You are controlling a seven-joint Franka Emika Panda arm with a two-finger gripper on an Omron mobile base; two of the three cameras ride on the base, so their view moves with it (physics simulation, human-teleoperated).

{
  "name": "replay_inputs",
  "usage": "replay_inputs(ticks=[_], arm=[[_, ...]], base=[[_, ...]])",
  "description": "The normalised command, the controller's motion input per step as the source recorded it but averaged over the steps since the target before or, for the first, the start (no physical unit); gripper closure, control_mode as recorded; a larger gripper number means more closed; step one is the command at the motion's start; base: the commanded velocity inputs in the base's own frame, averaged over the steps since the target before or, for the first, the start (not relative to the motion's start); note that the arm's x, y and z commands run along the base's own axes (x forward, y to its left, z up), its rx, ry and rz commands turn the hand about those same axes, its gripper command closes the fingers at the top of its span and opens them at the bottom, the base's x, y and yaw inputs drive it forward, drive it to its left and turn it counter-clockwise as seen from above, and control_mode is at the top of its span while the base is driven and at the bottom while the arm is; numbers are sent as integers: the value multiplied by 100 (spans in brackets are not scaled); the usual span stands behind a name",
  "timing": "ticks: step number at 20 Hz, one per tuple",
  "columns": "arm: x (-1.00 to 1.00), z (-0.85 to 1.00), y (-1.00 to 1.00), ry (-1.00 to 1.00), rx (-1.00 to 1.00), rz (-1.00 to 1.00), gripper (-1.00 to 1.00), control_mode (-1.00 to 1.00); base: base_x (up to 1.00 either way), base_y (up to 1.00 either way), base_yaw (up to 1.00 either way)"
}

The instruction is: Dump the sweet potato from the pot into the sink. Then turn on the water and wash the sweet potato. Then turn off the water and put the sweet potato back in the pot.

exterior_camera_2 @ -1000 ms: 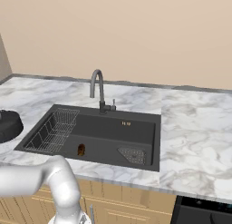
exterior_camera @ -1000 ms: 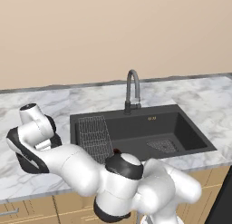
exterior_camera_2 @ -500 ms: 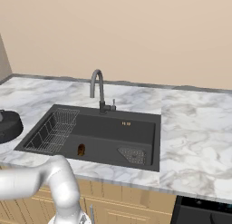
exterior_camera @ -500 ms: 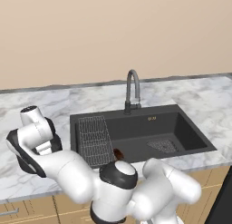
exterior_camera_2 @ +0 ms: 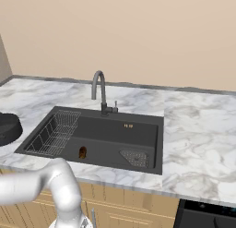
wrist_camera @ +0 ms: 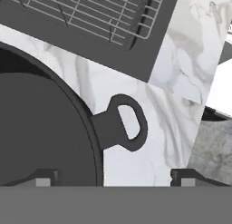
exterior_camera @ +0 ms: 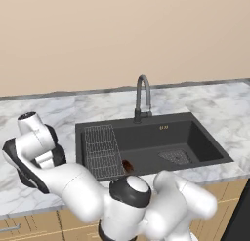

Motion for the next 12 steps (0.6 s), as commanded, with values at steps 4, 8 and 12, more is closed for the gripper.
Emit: replay_inputs(ticks=[4, 8, 12], arm=[[-44, 64, -17, -9, 0, 0, -100, -100], [-36, 79, -26, -6, 1, -3, -100, -100], [-17, 82, -51, 0, 9, -6, -100, -100]], base=[[0, 0, 0], [0, 0, 0], [0, 0, 0]])
